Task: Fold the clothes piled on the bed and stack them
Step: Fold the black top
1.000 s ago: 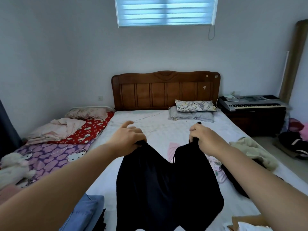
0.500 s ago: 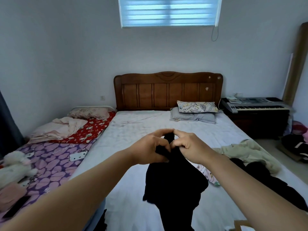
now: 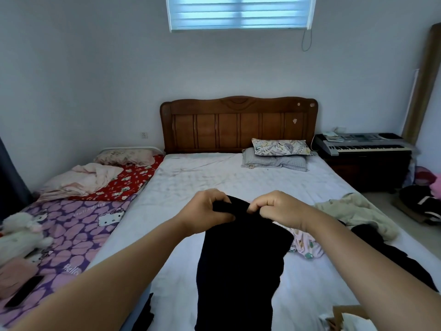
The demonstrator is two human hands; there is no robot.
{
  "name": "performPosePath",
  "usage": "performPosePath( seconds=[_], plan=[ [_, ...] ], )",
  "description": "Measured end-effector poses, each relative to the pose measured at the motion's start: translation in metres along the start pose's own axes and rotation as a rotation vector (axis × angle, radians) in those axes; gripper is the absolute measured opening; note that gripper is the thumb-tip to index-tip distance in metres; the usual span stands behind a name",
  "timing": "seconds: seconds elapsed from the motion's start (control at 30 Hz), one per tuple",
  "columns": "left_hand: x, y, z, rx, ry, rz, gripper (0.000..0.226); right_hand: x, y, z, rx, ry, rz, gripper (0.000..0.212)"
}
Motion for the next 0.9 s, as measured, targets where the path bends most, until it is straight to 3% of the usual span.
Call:
performPosePath(
  seconds=[0.07, 0.13, 0.2, 0.3, 0.47, 0.6, 0.7, 0.77, 0.9],
  plan=[
    [-0.003, 0.008, 0.008, -0.087, -0.074, 0.061, 0.010, -0.006, -0.008, 0.004, -0.056, 0.042, -0.017, 0.046],
    [-0.004, 0.013, 0.014, -0.110, -0.112, 0.086, 0.011, -0.009, -0.014, 0.007, -0.132, 0.021, -0.016, 0.057],
    [-0.005, 0.019, 0.015, -0.076, -0.120, 0.097, 0.012, -0.009, -0.018, 0.008, -0.224, -0.011, -0.017, 0.057],
    [-0.008, 0.032, 0.014, -0.051, -0.125, 0.133, 0.017, -0.005, -0.025, 0.003, -0.285, -0.052, -0.029, 0.038],
    [-0.007, 0.042, 0.015, -0.106, -0.035, 0.146, 0.020, 0.001, -0.035, -0.004, -0.057, -0.121, -0.051, 0.044],
    [0.000, 0.048, 0.020, -0.112, 0.024, 0.162, 0.024, 0.007, -0.040, 0.005, 0.172, -0.188, -0.080, 0.030],
    [0.007, 0.055, 0.017, -0.136, 0.057, 0.166, 0.042, 0.015, -0.055, 0.004, 0.326, -0.183, -0.165, 0.052],
    [0.014, 0.063, 0.012, 0.005, 0.097, 0.177, 0.054, 0.022, -0.063, 0.001, 0.354, -0.166, -0.206, 0.048],
    [0.030, 0.080, -0.004, 0.423, 0.096, 0.184, 0.019, 0.036, -0.082, -0.002, 0.152, -0.225, -0.275, 0.045]
  ],
)
Point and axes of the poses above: each hand's wrist, its own x-axis towards the middle knuckle, its own z-axis out of the back of the hand, y = z × x, the point moved 6 cm from there along x, towards the middle knuckle, and after that the axes turned 1 degree about -z, right-handed, at the moved point
